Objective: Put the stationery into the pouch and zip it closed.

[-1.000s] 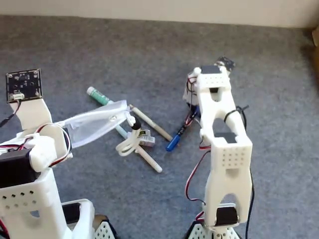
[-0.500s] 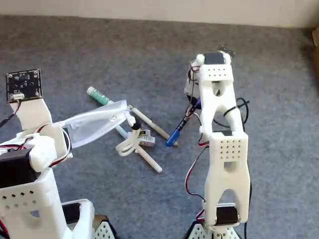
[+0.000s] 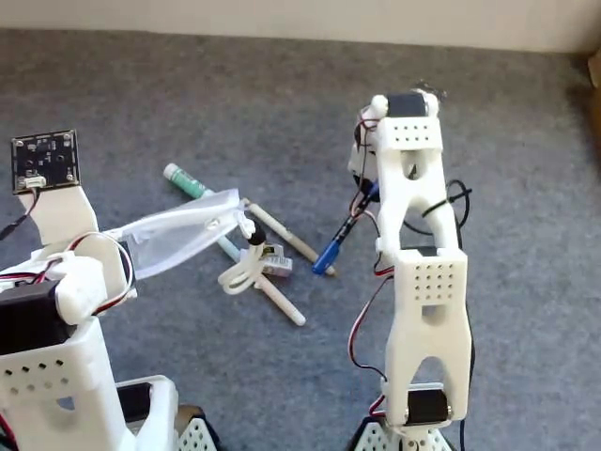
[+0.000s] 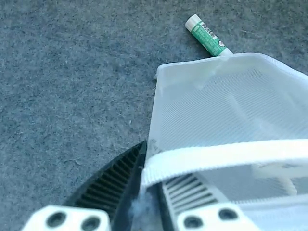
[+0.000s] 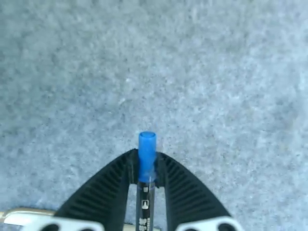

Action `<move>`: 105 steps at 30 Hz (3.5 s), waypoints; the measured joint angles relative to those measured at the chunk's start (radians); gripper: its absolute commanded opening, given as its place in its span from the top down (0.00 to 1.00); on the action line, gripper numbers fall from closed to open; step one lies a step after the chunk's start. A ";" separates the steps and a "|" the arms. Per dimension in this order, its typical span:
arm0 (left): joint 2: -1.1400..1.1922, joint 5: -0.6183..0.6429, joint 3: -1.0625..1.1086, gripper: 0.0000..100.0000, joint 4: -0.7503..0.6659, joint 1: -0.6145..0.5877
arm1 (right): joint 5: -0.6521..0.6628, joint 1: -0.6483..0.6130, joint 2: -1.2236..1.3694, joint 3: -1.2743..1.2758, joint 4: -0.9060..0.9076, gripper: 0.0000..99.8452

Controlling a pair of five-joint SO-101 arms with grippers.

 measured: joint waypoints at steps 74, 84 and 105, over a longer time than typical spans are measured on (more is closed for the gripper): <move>0.015 0.000 0.000 0.99 -0.018 0.000 | 0.043 -0.351 -2.033 1.491 -0.775 0.99; 0.015 0.000 0.000 0.99 -0.018 0.000 | 0.315 -0.592 -2.122 1.491 -0.939 0.99; 0.011 0.000 0.012 0.99 -0.018 0.000 | 0.747 -0.902 -2.113 1.912 -1.826 0.99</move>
